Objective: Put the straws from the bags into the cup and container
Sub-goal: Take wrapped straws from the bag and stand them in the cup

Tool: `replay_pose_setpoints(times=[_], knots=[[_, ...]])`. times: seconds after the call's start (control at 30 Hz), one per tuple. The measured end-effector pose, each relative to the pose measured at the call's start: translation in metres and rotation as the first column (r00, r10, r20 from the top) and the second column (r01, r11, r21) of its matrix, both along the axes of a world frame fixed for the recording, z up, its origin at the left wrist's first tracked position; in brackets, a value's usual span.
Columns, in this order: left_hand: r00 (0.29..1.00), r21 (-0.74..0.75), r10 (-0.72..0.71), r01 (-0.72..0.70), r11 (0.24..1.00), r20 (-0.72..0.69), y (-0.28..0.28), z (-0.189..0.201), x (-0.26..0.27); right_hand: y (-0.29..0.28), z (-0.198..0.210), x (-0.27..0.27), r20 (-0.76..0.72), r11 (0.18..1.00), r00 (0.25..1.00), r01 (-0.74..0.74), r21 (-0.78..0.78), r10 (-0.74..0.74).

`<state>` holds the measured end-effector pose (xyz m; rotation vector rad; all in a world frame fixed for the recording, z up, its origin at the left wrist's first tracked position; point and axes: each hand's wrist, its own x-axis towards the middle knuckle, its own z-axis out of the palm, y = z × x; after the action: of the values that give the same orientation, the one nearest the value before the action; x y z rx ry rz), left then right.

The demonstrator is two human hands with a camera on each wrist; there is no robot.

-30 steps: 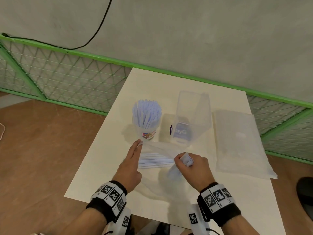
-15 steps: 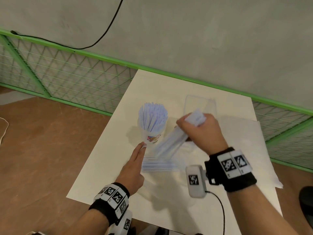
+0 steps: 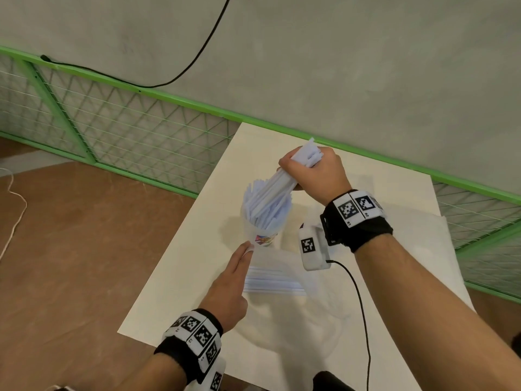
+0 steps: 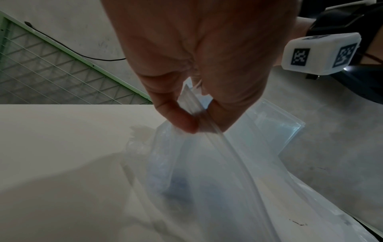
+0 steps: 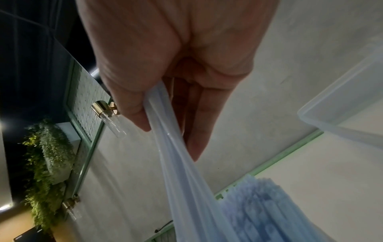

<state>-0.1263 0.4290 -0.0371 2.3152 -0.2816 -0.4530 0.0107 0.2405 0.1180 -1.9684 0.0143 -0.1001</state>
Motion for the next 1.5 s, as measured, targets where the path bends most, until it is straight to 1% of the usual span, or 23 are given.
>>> replay_pose_setpoints(times=[0.07,0.13,0.23,0.3,0.37,0.47,0.57,0.63,0.7,0.77,0.83,0.87,0.97,1.0,1.1,1.13,1.2,1.27,1.3,1.33,1.4,1.43,1.5], knots=[[1.000,0.002,0.004,-0.004,1.000,-0.005,0.001,0.000,0.000,-0.001,-0.004,0.000,-0.004,0.999,1.000,-0.012,-0.053,0.011],[1.000,0.006,0.005,-0.005,1.000,-0.004,0.003,-0.001,-0.001,-0.003,-0.009,-0.001,-0.003,0.986,0.999,-0.037,-0.160,0.037],[1.000,0.010,0.004,-0.004,1.000,-0.003,0.003,-0.001,-0.001,-0.001,-0.016,-0.001,-0.061,0.954,0.991,-0.130,-0.271,0.117],[1.000,0.009,0.006,-0.006,1.000,-0.006,0.003,-0.001,-0.001,0.003,-0.025,-0.001,-0.105,0.934,0.977,-0.210,-0.291,0.187],[1.000,0.005,0.005,-0.005,1.000,-0.001,0.004,-0.001,-0.002,0.007,-0.033,-0.001,-0.101,0.926,0.969,-0.247,-0.286,0.227],[1.000,0.001,0.003,-0.003,1.000,-0.006,0.003,-0.001,-0.001,0.003,-0.037,-0.006,0.061,0.949,0.980,-0.169,-0.265,0.191],[1.000,0.007,0.002,-0.002,1.000,0.003,0.003,-0.001,0.000,-0.001,-0.038,-0.019,0.264,0.972,0.956,-0.069,-0.227,0.129],[1.000,0.009,0.006,-0.006,1.000,-0.003,0.002,0.000,-0.001,0.002,-0.045,-0.030,0.329,0.955,0.936,-0.023,-0.295,0.124],[1.000,0.001,0.001,-0.001,1.000,-0.005,0.002,-0.001,0.000,0.007,-0.056,-0.041,0.271,0.900,0.946,-0.044,-0.433,0.177],[1.000,-0.003,-0.006,0.006,1.000,-0.004,0.001,-0.001,0.000,0.015,-0.071,-0.048,0.102,0.800,0.959,-0.157,-0.579,0.263],[1.000,0.000,-0.002,0.002,1.000,-0.009,-0.001,0.000,0.000,0.021,-0.086,-0.051,0.010,0.717,0.950,-0.228,-0.658,0.311],[1.000,0.003,-0.002,0.002,1.000,-0.008,-0.001,0.001,0.001,0.023,-0.091,-0.049,0.013,0.702,0.949,-0.223,-0.676,0.314],[1.000,0.000,-0.004,0.004,1.000,-0.005,0.000,0.000,0.001,0.023,-0.095,-0.043,0.047,0.705,0.962,-0.162,-0.691,0.268],[1.000,-0.003,-0.006,0.006,1.000,-0.005,0.000,-0.001,0.001,0.023,-0.097,-0.042,0.039,0.683,0.964,-0.156,-0.713,0.262],[1.000,-0.005,-0.006,0.006,1.000,-0.005,0.000,-0.001,0.001,0.025,-0.101,-0.042,-0.033,0.524,0.954,-0.193,-0.829,0.299],[1.000,-0.001,-0.003,0.003,1.000,-0.006,0.000,-0.001,0.001,0.026,-0.100,-0.042,-0.048,0.498,0.948,-0.207,-0.842,0.313],[1.000,0.008,0.001,-0.001,1.000,-0.005,0.001,0.000,0.001,0.029,-0.096,-0.039,-0.043,0.523,0.949,-0.210,-0.826,0.313],[1.000,0.007,-0.008,0.008,1.000,-0.002,0.001,0.000,0.001,0.035,-0.091,-0.035,0.029,0.583,0.956,-0.154,-0.797,0.292],[1.000,0.005,-0.009,0.009,1.000,-0.005,0.001,-0.001,0.001,0.038,-0.090,-0.033,0.045,0.587,0.953,-0.147,-0.796,0.299],[1.000,0.005,-0.008,0.008,1.000,-0.005,0.001,-0.001,0.001,0.042,-0.091,-0.032,0.033,0.561,0.945,-0.164,-0.811,0.324],[1.000,0.010,-0.005,0.005,1.000,0.001,0.000,0.001,0.002,0.047,-0.092,-0.031,-0.034,0.470,0.923,-0.226,-0.853,0.383],[1.000,0.014,-0.001,0.001,1.000,-0.001,-0.001,0.002,0.002,0.048,-0.092,-0.030,-0.055,0.458,0.917,-0.248,-0.854,0.394],[1.000,0.018,0.002,-0.001,1.000,-0.016,0.000,0.003,0.002,0.046,-0.088,-0.028,-0.039,0.499,0.920,-0.246,-0.831,0.389]])
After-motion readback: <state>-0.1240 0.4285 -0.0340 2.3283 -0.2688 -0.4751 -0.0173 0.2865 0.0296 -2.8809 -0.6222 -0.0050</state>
